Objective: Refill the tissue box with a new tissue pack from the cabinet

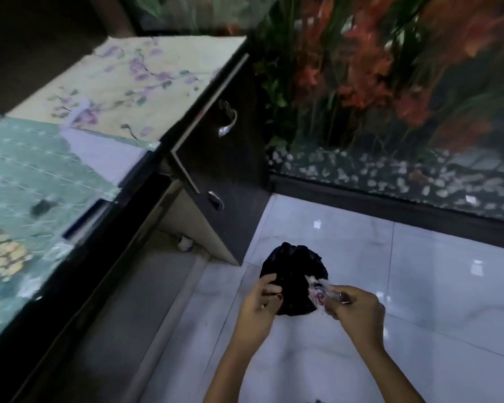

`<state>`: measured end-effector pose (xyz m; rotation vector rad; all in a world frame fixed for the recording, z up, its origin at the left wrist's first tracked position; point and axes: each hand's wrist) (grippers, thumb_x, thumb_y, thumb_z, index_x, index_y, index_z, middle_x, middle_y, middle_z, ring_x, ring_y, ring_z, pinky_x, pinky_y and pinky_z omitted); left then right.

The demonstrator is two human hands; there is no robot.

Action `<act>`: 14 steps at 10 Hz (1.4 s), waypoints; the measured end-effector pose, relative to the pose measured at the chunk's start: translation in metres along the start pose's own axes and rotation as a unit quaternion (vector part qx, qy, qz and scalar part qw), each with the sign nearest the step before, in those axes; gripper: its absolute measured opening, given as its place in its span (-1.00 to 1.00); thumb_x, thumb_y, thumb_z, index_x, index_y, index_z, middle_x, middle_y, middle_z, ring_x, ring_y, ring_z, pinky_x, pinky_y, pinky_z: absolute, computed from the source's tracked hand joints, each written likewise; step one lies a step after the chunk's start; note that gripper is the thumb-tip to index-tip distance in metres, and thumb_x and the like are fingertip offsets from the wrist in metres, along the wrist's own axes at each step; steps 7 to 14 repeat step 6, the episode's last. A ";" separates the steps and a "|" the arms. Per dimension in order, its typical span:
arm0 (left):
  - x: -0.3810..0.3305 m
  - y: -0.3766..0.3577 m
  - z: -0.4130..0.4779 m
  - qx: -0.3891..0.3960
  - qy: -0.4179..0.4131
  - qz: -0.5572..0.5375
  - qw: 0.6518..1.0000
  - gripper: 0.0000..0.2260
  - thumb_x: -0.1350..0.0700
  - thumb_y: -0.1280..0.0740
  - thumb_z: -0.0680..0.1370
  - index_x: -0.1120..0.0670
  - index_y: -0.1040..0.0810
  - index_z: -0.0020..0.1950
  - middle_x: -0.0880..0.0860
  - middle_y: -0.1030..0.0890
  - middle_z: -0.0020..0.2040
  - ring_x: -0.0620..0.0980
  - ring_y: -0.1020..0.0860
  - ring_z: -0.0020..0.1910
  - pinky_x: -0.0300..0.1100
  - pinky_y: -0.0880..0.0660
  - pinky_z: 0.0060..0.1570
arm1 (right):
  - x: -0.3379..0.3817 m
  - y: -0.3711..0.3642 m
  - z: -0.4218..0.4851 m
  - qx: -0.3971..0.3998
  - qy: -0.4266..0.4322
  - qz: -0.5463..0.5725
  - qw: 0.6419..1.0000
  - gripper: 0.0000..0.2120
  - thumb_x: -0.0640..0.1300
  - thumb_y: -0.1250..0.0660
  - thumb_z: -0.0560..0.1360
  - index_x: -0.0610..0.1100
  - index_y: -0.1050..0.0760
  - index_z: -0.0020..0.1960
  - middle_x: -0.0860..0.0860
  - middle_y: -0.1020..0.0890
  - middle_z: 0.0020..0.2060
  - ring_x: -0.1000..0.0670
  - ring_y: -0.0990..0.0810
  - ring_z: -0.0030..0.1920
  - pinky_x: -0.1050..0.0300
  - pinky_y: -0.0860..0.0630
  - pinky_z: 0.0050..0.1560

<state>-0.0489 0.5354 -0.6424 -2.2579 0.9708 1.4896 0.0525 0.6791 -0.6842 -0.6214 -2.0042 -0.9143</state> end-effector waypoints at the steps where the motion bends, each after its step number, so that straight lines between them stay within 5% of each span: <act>1: 0.027 0.002 0.035 -0.033 0.020 0.037 0.999 -0.80 0.27 -0.28 0.46 -0.04 -0.49 -0.05 0.06 -0.55 -0.06 0.00 -0.52 -0.05 -0.34 -0.48 -0.05 | -0.032 -0.031 0.044 0.015 -0.021 -0.008 1.000 -0.88 -0.23 -0.50 0.25 -0.10 -0.68 -0.22 -0.11 -0.67 -0.44 -0.13 -0.65 -0.37 -0.05 -0.63 -0.25; 2: 0.058 0.008 0.075 -0.046 0.032 0.072 0.996 -0.71 0.33 -0.22 0.51 -0.08 -0.52 -0.09 0.03 -0.58 0.00 -0.14 -0.54 -0.08 -0.49 -0.46 -0.14 | -0.084 -0.074 0.109 0.063 -0.099 -0.063 0.991 -0.87 -0.07 -0.47 0.25 -0.12 -0.62 -0.31 -0.16 -0.67 -0.38 -0.17 -0.66 -0.29 0.13 -0.58 -0.31; 3: 0.082 0.012 0.094 -0.051 0.031 0.075 0.995 -0.71 0.31 -0.23 0.51 -0.11 -0.53 -0.10 -0.06 -0.58 -0.03 -0.28 -0.53 -0.09 -0.52 -0.44 -0.15 | -0.120 -0.099 0.148 0.081 -0.161 -0.066 0.981 -0.64 0.03 -0.42 0.13 -0.17 -0.60 -0.17 -0.26 -0.68 -0.15 -0.18 -0.65 -0.16 0.15 -0.56 -0.26; 4: 0.120 0.022 0.109 -0.086 0.040 0.054 0.994 -0.65 0.32 -0.25 0.50 -0.17 -0.52 -0.11 -0.15 -0.59 -0.01 -0.28 -0.52 0.03 -0.47 -0.45 -0.08 | -0.160 -0.129 0.189 0.170 -0.136 -0.165 0.962 -0.44 0.00 -0.43 0.24 -0.22 -0.48 0.18 -0.23 -0.58 0.14 -0.19 -0.58 0.04 0.08 -0.47 -0.15; 5: 0.142 0.029 0.115 -0.111 0.043 0.047 0.992 -0.63 0.34 -0.24 0.50 -0.18 -0.51 -0.08 -0.19 -0.57 0.04 -0.24 -0.50 0.11 -0.38 -0.41 0.04 | -0.170 -0.139 0.201 0.177 -0.152 -0.159 0.959 -0.51 -0.04 -0.44 0.29 -0.21 -0.45 0.15 -0.18 -0.60 0.05 -0.14 -0.56 -0.06 0.06 -0.44 -0.17; 6: 0.146 0.038 0.109 -0.119 0.074 0.057 0.989 -0.64 0.32 -0.24 0.51 -0.19 -0.50 -0.04 -0.24 -0.55 0.06 -0.28 -0.46 0.15 -0.27 -0.39 0.18 | -0.172 -0.144 0.204 0.183 -0.103 -0.215 0.954 -0.81 -0.11 -0.39 0.39 -0.08 -0.46 -0.03 -0.10 -0.57 -0.07 -0.13 -0.51 -0.07 -0.05 -0.42 -0.03; 14: 0.146 0.038 0.109 -0.119 0.074 0.057 0.989 -0.64 0.32 -0.24 0.51 -0.19 -0.50 -0.04 -0.24 -0.55 0.06 -0.28 -0.46 0.15 -0.27 -0.39 0.18 | -0.172 -0.144 0.204 0.183 -0.103 -0.215 0.954 -0.81 -0.11 -0.39 0.39 -0.08 -0.46 -0.03 -0.10 -0.57 -0.07 -0.13 -0.51 -0.07 -0.05 -0.42 -0.03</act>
Point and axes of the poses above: each hand's wrist, its own z-axis towards the middle knuckle, its own y-axis out of the back of the hand, x = y × z
